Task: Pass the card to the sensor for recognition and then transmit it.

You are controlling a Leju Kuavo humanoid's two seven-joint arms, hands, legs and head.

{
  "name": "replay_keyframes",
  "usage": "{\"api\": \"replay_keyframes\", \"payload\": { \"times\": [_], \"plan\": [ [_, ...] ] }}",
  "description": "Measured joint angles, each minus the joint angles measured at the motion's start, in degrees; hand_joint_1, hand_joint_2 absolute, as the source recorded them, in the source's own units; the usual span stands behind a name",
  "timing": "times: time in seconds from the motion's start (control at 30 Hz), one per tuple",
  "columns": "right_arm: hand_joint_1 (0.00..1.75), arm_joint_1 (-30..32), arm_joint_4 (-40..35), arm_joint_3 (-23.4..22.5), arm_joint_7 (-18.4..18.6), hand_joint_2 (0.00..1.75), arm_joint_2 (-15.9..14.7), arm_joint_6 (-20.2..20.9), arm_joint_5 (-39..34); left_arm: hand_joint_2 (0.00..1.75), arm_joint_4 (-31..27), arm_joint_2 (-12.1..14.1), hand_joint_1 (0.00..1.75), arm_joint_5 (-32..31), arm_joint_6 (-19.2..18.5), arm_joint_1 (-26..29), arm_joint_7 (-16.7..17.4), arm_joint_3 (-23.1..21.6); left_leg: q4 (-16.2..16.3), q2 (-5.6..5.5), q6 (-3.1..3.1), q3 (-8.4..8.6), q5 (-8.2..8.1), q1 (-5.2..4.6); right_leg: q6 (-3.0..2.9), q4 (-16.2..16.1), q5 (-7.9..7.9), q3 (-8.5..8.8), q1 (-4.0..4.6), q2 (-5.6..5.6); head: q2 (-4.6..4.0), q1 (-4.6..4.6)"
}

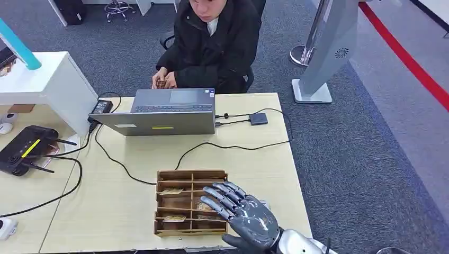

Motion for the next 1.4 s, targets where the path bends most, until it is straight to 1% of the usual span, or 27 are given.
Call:
{"api": "replay_keyframes", "payload": {
  "times": [0.1,0.23,0.37,0.57,0.97,1.4],
  "plan": [
    [0.0,-0.75,0.68,0.87,0.07,1.75,0.02,0.35,-0.35,0.0,0.0,0.0,0.0,-0.09,-0.02,-0.15,0.02,0.0,0.0,0.02,0.0,0.0,-0.01,0.0,0.0,0.0,0.0,-0.02,0.0,0.04,0.0,0.0],
    [0.0,-1.86,2.16,2.14,0.5,1.75,0.17,2.1,-1.46,0.0,0.0,0.02,0.0,-0.57,-0.28,-0.39,0.35,0.0,0.0,0.01,0.0,0.0,-0.01,0.0,0.0,0.0,0.0,-0.01,0.0,0.01,0.0,0.0],
    [0.0,-2.08,3.13,2.71,0.83,1.75,0.35,2.4,-1.86,0.0,0.0,0.0,0.0,-0.79,-0.37,-0.42,0.37,0.0,0.0,0.01,0.0,0.0,0.0,0.0,0.0,0.0,0.0,-0.01,0.0,0.02,0.0,0.0],
    [0.0,-2.27,4.66,3.34,2.78,1.75,0.83,3.17,-2.38,0.0,-0.02,0.0,0.0,-1.24,-0.42,-0.46,0.55,0.0,0.0,0.01,0.0,0.0,0.0,0.0,0.0,0.0,0.0,-0.01,0.0,0.02,0.0,0.0],
    [0.0,-2.16,7.98,3.89,5.51,1.75,1.31,5.12,-3.98,0.0,-0.02,-0.04,0.0,-1.95,-0.57,-0.5,0.87,0.02,0.0,0.01,0.0,0.0,0.0,0.0,0.0,0.0,0.0,-0.01,0.0,0.02,0.0,0.02],
    [0.0,-2.16,9.46,3.87,6.16,1.75,2.25,5.4,-5.46,0.0,0.0,-0.04,0.0,-2.03,-0.59,-0.52,0.87,0.02,0.0,0.01,0.0,0.0,0.0,0.0,0.0,0.0,0.0,-0.01,0.0,0.02,0.0,0.0]
  ]
}}
